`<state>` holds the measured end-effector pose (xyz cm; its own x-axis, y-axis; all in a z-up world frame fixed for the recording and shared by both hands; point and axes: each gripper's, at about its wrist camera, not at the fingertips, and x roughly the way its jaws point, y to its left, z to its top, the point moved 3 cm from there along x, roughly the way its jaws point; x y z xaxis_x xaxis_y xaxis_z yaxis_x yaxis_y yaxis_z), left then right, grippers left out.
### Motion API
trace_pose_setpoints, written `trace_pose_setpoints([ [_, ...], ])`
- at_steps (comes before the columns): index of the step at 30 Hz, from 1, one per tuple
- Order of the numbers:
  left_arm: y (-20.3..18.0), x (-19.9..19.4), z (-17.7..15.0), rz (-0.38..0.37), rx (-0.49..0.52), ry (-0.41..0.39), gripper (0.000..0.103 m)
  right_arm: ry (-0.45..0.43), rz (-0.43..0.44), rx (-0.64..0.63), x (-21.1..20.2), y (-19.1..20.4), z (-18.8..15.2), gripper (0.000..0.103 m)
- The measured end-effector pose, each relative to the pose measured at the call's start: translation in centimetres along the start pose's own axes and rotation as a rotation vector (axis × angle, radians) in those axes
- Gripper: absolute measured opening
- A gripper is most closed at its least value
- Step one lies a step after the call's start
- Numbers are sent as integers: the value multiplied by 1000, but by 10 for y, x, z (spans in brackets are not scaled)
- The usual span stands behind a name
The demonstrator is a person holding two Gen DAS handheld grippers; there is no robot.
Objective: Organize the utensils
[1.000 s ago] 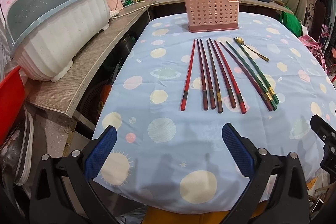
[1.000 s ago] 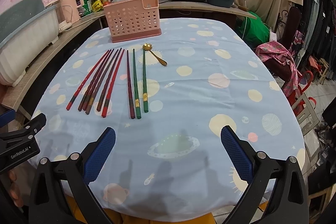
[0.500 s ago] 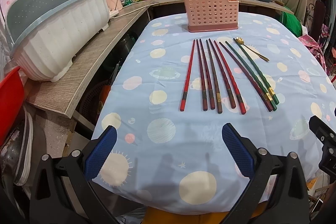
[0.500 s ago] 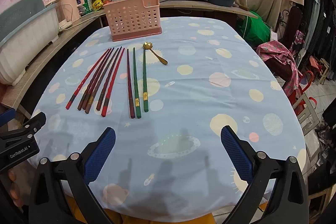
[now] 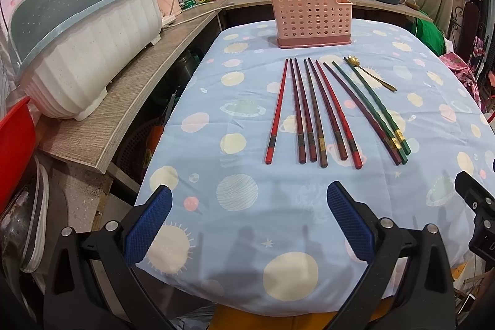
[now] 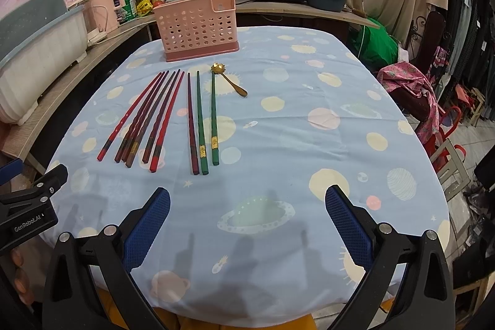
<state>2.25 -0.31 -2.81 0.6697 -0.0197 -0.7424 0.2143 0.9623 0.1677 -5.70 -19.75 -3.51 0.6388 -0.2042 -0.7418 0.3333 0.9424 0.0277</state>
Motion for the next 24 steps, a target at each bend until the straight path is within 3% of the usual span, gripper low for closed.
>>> trace_pose_setpoints([
  [24,3,0,0,-3,-1,3,96,2,1,-1,1,2,-1,96],
])
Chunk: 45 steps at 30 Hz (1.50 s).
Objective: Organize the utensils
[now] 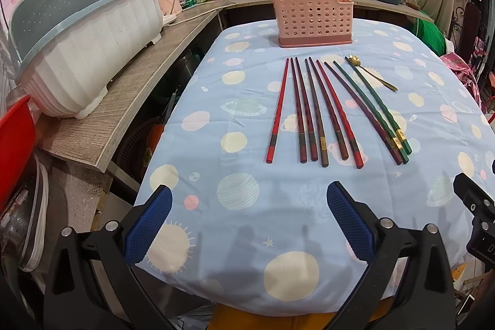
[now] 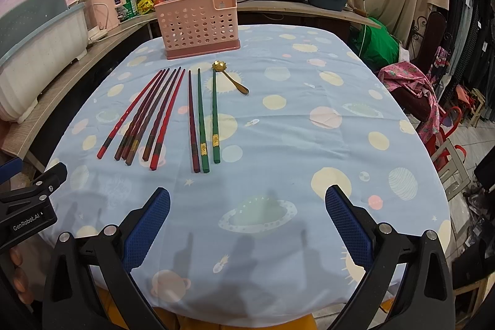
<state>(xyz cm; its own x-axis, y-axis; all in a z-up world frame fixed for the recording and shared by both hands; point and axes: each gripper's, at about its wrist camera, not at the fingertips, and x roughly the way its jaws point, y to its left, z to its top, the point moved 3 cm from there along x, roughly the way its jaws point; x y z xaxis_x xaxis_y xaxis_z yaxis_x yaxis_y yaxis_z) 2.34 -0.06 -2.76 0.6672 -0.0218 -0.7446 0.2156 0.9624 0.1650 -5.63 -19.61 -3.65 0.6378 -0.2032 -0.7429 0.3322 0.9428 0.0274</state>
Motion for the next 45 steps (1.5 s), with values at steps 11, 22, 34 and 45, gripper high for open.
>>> trace_pose_setpoints([
  [11,8,9,0,-18,-40,27,96,9,-2,2,5,0,-3,96],
  [22,30,61,9,-58,-139,112,96,58,-7,7,29,-6,5,96],
  [34,23,114,27,-93,-134,162,76,102,19,9,65,-7,27,96],
  [45,16,124,34,-186,-144,186,14,91,122,64,121,-11,86,69],
])
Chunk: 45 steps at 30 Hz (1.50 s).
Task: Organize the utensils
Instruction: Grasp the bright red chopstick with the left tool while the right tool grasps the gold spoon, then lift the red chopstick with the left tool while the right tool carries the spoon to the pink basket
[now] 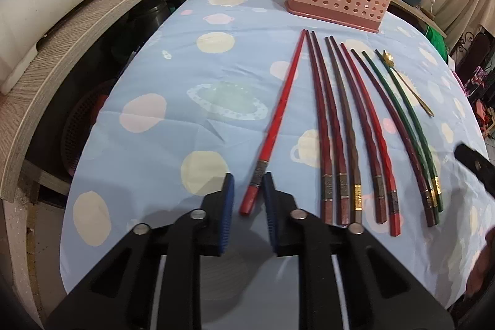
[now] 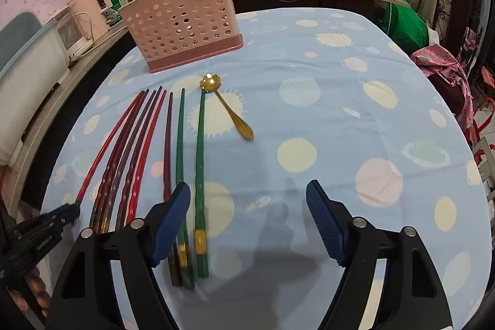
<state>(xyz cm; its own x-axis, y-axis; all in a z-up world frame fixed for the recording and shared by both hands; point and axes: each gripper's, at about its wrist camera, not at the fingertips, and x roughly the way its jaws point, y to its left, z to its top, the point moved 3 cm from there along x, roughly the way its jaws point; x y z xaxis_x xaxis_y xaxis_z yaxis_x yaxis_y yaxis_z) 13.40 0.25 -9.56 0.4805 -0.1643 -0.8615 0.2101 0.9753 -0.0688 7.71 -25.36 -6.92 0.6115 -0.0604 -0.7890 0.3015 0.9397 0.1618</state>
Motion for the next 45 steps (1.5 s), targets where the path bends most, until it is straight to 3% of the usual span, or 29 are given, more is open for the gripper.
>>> trace_pose_setpoints([
  [4,-4,1,1,1,13,-1,11,12,33,26,24,-4,23,49],
  [8,-4,1,1,0,12,1,11,29,39,16,43,-3,34,41],
  [16,-3,2,4,-2,8,10,11,45,40,-12,57,-1,38,12],
  [21,-3,2,4,-5,2,14,11,44,56,-11,53,0,34,4],
  [32,-3,-35,17,-29,-7,-50,7,-60,50,-17,-8,4,38,2],
  [38,-1,-77,54,-45,-22,-138,7,-129,40,1,-45,-3,66,2],
  [45,-5,-122,122,-53,-23,-274,7,-220,56,-6,-73,-1,113,2],
])
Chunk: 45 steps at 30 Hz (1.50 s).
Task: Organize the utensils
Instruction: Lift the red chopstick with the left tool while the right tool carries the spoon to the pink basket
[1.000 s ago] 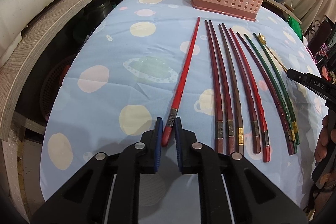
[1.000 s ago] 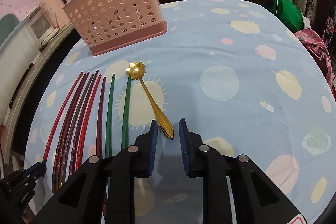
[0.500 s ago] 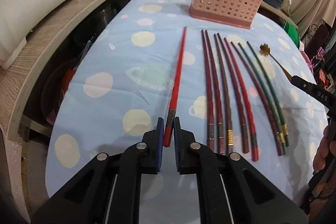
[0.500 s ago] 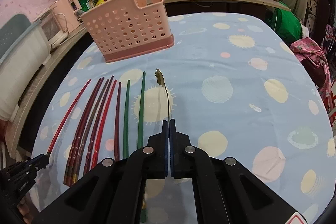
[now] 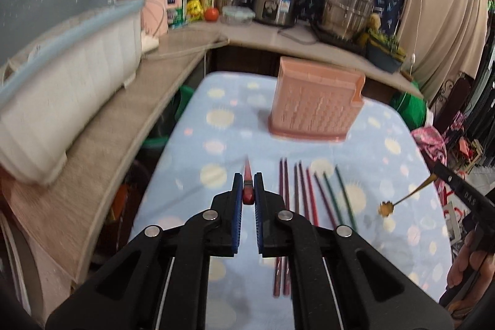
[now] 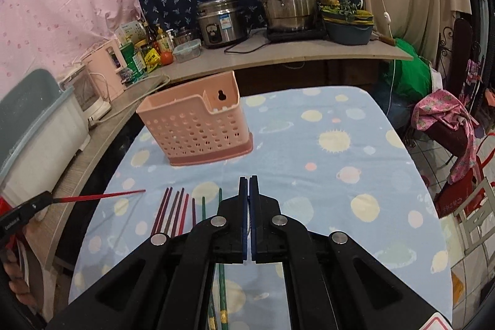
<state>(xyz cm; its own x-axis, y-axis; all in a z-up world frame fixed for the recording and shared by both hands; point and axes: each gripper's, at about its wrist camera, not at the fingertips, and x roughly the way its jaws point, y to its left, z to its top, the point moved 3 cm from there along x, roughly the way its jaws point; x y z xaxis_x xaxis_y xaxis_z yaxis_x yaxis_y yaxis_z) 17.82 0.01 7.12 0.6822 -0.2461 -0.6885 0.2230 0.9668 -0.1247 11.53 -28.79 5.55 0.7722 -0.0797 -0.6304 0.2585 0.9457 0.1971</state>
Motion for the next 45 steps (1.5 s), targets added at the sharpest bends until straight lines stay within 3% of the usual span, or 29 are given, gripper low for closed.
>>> trace_pose_setpoints([
  [7,-12,-8,83,28,11,-144,7,-85,33,11,7,7,58,2],
  [15,-30,-22,167,-5,-17,-299,7,-182,59,12,30,22,129,2],
  [23,-58,-30,229,-62,-23,-447,7,-169,86,14,74,31,161,2],
  [27,-67,-3,236,-65,-20,-441,7,-134,89,10,100,33,160,2],
  [34,-67,59,222,-37,-16,-346,7,-65,80,6,137,27,144,2],
  [40,-55,86,209,-18,-42,-288,8,-49,85,18,144,21,134,6],
  [42,-51,86,206,-15,-50,-282,15,-59,83,18,139,21,135,10],
  [44,-47,83,203,-6,-56,-278,36,-70,88,22,131,20,135,15],
  [45,-46,81,201,1,-55,-279,40,-78,89,23,125,20,135,19],
])
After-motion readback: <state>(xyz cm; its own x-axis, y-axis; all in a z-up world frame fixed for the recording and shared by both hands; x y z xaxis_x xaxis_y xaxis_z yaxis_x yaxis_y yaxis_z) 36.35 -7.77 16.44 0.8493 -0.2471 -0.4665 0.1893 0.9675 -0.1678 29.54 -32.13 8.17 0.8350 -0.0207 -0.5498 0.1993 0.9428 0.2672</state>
